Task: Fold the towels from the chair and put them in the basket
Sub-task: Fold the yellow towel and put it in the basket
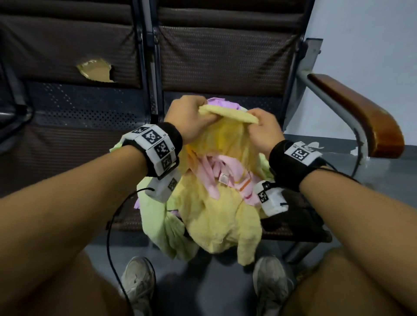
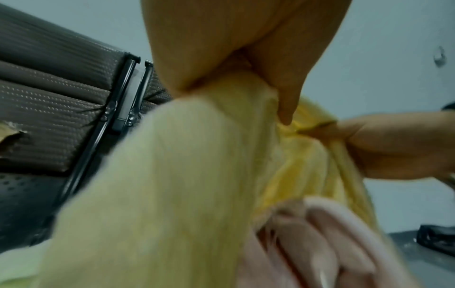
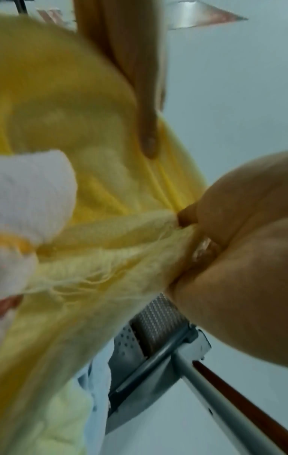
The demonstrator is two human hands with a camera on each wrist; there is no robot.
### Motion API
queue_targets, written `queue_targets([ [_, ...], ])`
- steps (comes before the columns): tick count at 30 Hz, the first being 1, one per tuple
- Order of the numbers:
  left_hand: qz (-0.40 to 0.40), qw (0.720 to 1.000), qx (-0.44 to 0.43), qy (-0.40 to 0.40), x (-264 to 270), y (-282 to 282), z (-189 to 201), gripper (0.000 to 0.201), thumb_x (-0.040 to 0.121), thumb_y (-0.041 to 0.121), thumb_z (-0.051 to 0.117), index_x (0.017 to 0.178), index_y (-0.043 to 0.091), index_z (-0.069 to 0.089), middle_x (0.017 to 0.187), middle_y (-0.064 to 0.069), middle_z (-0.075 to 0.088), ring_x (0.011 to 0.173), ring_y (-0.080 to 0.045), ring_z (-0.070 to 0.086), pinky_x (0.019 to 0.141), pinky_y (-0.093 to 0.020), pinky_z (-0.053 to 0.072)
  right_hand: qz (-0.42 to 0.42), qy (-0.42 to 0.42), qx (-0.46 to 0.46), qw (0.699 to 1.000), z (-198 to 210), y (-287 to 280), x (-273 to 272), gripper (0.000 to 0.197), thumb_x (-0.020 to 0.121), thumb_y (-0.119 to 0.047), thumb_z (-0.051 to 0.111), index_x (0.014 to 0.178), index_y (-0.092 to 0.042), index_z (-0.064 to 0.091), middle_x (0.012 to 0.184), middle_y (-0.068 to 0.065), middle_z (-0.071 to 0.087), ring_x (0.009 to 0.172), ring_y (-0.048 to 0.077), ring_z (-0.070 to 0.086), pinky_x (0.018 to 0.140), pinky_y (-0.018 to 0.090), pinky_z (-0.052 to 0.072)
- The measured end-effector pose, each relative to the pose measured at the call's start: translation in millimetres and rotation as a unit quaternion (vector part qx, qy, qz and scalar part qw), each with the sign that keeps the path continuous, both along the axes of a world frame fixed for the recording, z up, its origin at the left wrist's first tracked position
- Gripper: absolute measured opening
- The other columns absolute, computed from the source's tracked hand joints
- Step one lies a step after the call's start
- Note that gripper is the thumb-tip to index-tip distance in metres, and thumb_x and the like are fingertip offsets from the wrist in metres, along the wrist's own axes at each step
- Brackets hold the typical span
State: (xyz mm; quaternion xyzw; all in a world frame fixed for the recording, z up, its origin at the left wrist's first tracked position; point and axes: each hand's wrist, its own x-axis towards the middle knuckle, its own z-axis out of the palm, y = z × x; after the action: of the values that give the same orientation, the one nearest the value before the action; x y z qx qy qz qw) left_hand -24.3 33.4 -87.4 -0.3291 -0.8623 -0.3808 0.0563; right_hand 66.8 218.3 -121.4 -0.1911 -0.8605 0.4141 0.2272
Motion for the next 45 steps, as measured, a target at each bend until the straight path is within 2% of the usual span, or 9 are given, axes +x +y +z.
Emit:
queue_targets([
  [8,0.074,0.992,0.03,-0.102,6.9,-13.4,-30.7,0.031,0.088,0.026,0.059,0.069,0.002,0.063,0.062,-0.005,0.054,0.068,-0.023,0.054,0.059,-0.03,0.044,-0.057,-0.116,0.122,0.984,-9.2,25.5,19.5,0.011,0.084,-0.028,0.07,0.076,-0.022,0.067,0.077,-0.005,0.065,0.079,0.017,0.062,0.075,0.028,0.049],
  [11,0.042,0.989,0.04,-0.137,14.1,-5.3,-27.4,0.02,0.084,0.026,0.066,0.101,0.017,0.063,0.076,0.002,0.061,0.075,-0.02,0.061,0.063,-0.028,0.047,0.003,-0.115,0.083,0.99,-12.3,21.2,27.2,0.025,0.094,-0.027,0.059,0.075,-0.013,0.067,0.076,0.003,0.063,0.077,0.019,0.057,0.071,0.031,0.044],
  [14,-0.07,0.993,-0.038,-0.093,28.4,3.8,-33.5,0.076,0.073,0.035,0.082,0.138,0.029,0.042,0.103,-0.002,0.061,0.088,-0.019,0.061,0.079,-0.029,0.05,0.082,0.003,0.033,0.996,4.4,0.3,24.1,0.015,0.096,-0.014,0.055,0.089,-0.007,0.066,0.082,0.004,0.063,0.077,0.011,0.054,0.072,0.028,0.043],
  [19,-0.055,0.996,-0.021,-0.073,27.4,17.6,-35.0,0.022,0.089,0.022,0.051,0.097,0.007,0.063,0.097,-0.014,0.069,0.096,-0.034,0.063,0.082,-0.039,0.049,0.153,0.032,0.051,0.986,10.5,-15.1,23.3,0.017,0.087,-0.018,0.069,0.102,-0.013,0.065,0.082,0.007,0.068,0.068,0.003,0.055,0.068,0.018,0.045],
  [25,0.035,0.968,0.159,-0.189,17.3,14.1,-27.4,0.026,0.093,0.017,0.037,0.075,0.012,0.055,0.077,-0.004,0.058,0.077,-0.025,0.056,0.075,-0.042,0.048,0.13,-0.298,0.111,0.939,-25.2,14.1,35.4,0.026,0.095,-0.026,0.053,0.079,-0.008,0.062,0.082,0.011,0.064,0.077,0.027,0.06,0.072,0.035,0.049],
  [29,0.035,0.962,0.145,-0.23,14.8,10.2,-33.4,0.009,0.085,0.026,0.065,0.085,0.017,0.061,0.08,-0.005,0.069,0.069,-0.024,0.067,0.058,-0.034,0.055,0.019,-0.116,0.037,0.992,-13.9,21.7,23.2,0.033,0.097,-0.021,0.037,0.099,-0.024,0.07,0.116,0.003,0.067,0.107,0.022,0.06,0.09,0.032,0.046],
  [33,0.087,0.985,0.042,-0.142,12.3,9.9,-31.5,0.035,0.091,0.03,0.057,0.06,0.015,0.055,0.059,0.002,0.053,0.064,-0.022,0.052,0.053,-0.026,0.038,-0.076,0.08,-0.11,0.988,11.4,22.9,12.4,0.02,0.095,-0.028,0.046,0.081,-0.025,0.06,0.083,-0.006,0.063,0.079,0.011,0.058,0.076,0.029,0.048],
  [41,0.061,0.933,0.195,-0.298,16.7,24.1,-21.9,0.01,0.083,0.008,0.056,0.074,0.013,0.058,0.062,-0.004,0.054,0.049,-0.016,0.054,0.052,-0.031,0.045,0.039,-0.03,0.005,0.999,8.1,-1.9,17.9,0.04,0.096,-0.035,0.048,0.061,-0.018,0.046,0.059,-0.001,0.042,0.052,0.008,0.041,0.055,0.028,0.034],
  [45,0.043,0.925,0.178,-0.334,18.9,25.3,-23.7,0.013,0.085,0.014,0.066,0.094,0.006,0.072,0.093,-0.016,0.074,0.085,-0.029,0.072,0.076,-0.043,0.061,0.105,0.01,0.02,0.994,12.9,-11.5,26.3,0.012,0.101,-0.021,0.046,0.092,-0.018,0.053,0.059,0.001,0.044,0.047,0.007,0.039,0.05,0.024,0.032],
])
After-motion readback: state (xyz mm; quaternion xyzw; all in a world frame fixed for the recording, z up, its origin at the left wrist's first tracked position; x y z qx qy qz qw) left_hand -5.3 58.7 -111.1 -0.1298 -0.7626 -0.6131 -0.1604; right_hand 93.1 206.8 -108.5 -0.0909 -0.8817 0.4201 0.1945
